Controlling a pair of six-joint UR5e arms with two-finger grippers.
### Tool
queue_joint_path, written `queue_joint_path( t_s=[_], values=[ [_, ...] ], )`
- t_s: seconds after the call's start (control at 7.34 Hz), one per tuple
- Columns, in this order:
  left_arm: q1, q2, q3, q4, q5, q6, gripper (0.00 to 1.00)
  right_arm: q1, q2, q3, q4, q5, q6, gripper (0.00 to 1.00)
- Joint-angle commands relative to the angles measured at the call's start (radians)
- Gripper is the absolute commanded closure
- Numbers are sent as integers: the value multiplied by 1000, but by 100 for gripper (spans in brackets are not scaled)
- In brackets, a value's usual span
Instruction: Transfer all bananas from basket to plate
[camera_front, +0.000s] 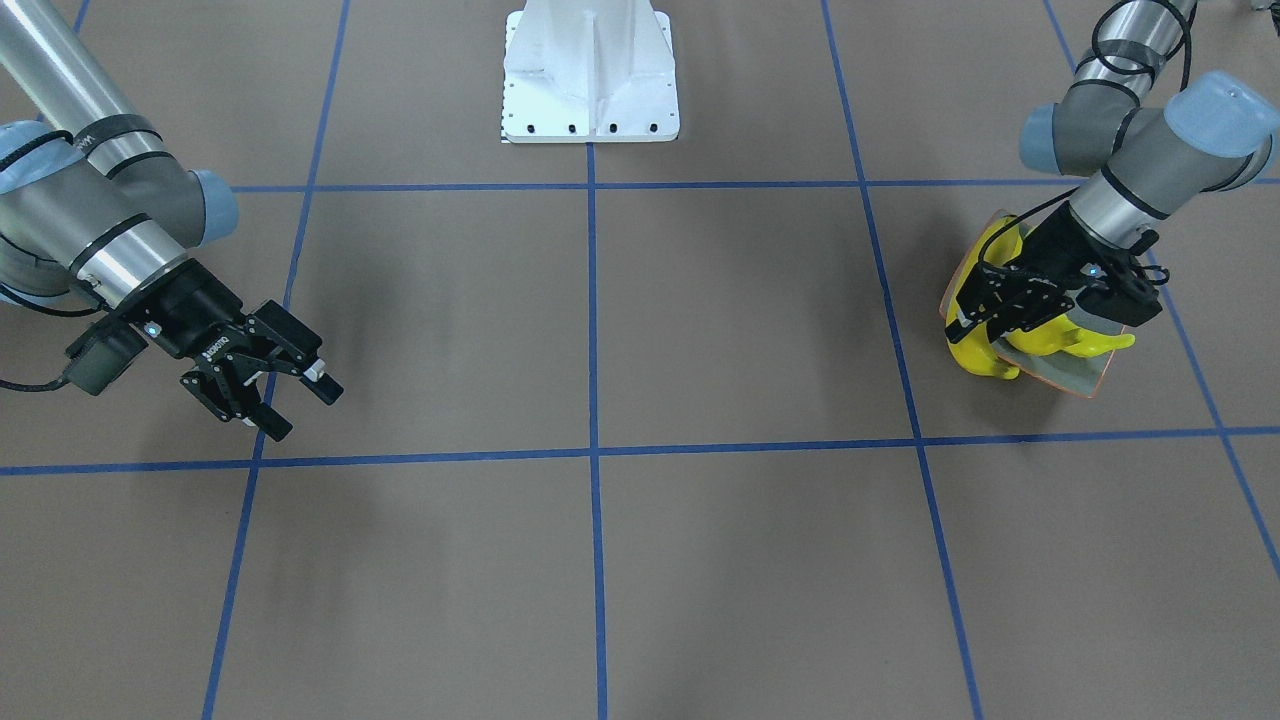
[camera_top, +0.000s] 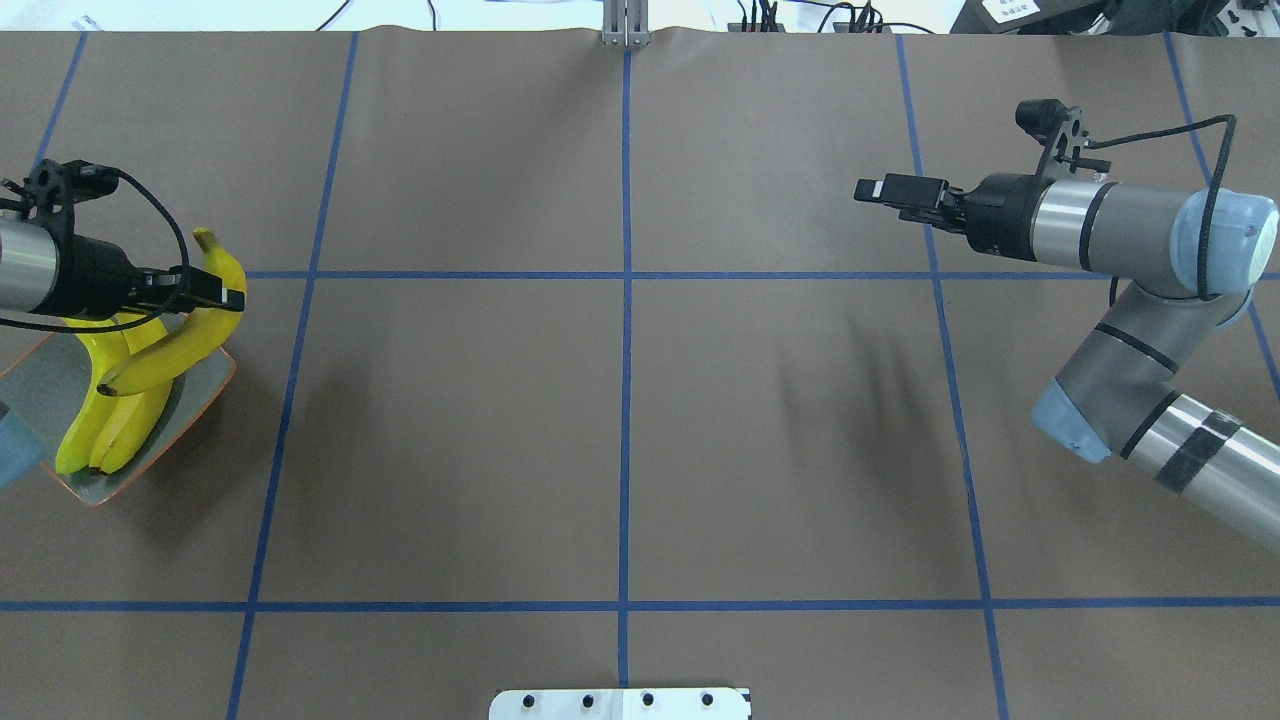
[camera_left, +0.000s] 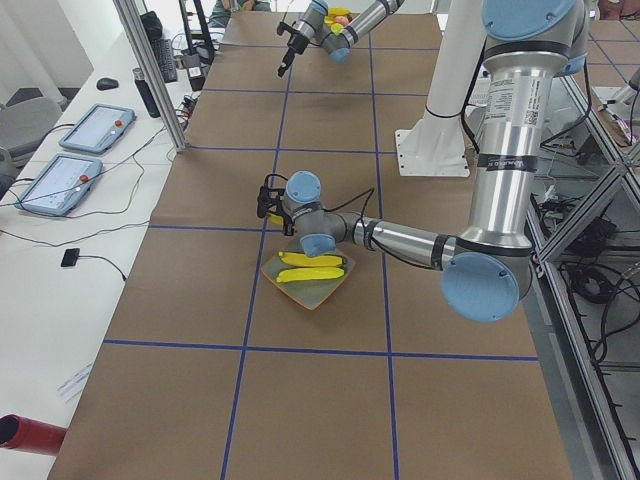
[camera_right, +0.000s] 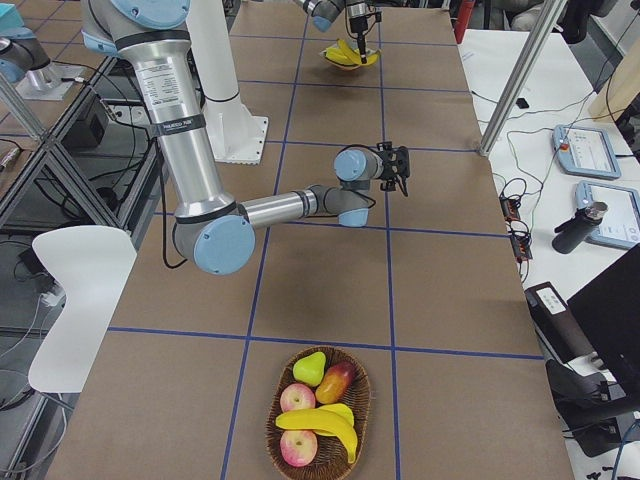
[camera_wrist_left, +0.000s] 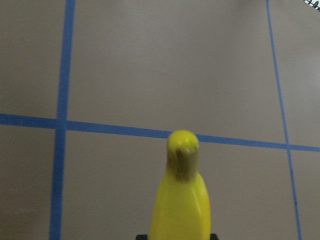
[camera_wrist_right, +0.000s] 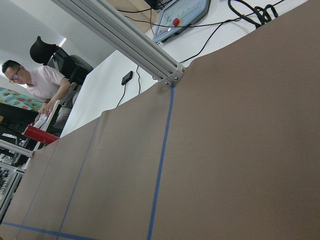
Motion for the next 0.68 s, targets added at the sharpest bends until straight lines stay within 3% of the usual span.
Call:
queue_joint_path(
  t_s=[0.0, 0.27, 0.55],
  values=[
    [-30, 25, -23, 86, 5, 61, 100, 51, -22, 8, -65, 40, -68, 0],
    [-35, 98, -99, 176, 10, 44, 100, 114, -34, 7, -134, 118, -177, 0],
    [-6, 122, -132, 204, 47, -88, 100, 117, -42, 5, -134, 120, -179, 0]
  ],
)
